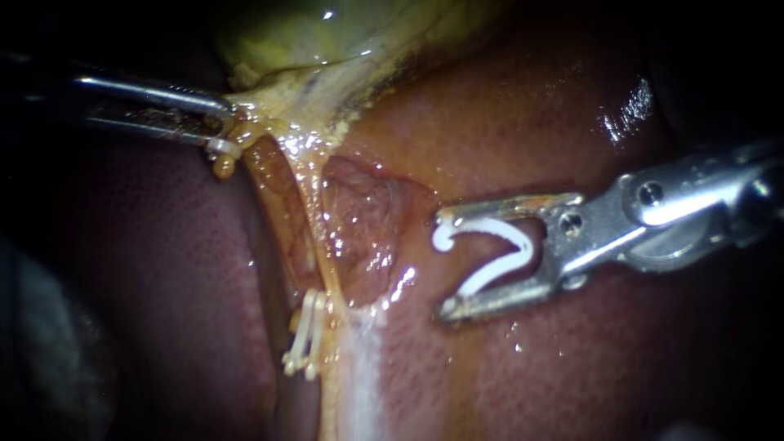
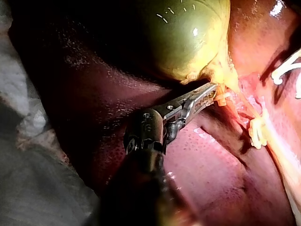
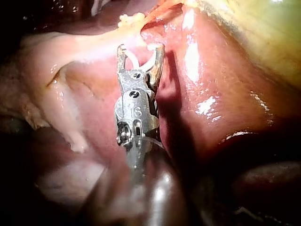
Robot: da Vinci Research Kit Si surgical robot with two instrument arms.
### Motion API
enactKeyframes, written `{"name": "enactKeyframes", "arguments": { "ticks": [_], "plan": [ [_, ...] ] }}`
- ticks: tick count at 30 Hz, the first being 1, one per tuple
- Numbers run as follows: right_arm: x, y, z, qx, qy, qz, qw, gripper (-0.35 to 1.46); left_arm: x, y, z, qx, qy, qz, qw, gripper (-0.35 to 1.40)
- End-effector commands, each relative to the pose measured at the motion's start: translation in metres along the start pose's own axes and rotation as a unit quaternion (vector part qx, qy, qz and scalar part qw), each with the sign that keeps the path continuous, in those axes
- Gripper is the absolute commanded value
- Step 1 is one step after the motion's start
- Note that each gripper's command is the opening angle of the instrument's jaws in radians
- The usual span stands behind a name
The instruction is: Clipping first clip right tube
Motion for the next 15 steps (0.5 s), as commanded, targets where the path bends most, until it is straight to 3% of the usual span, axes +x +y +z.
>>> {"name": "enactKeyframes", "arguments": {
  "ticks": [1, 7, 15],
  "plan": [
    [0.0001, 0.0002, 0.0005, -0.002, 0.000, 0.008, 1.0000, 0.50, 0.0000, 0.0000, 0.0001, 0.000, 0.000, 0.000, 1.0000, -0.35],
    [0.0005, 0.0007, 0.0034, 0.006, 0.016, 0.052, 0.9985, 0.50, -0.0001, 0.0004, 0.0001, 0.001, 0.001, 0.000, 1.0000, -0.35],
    [0.0001, 0.0019, 0.0065, 0.005, 0.018, 0.079, 0.9967, 0.50, -0.0001, 0.0006, 0.0002, 0.002, 0.001, -0.001, 1.0000, -0.35]
  ]
}}
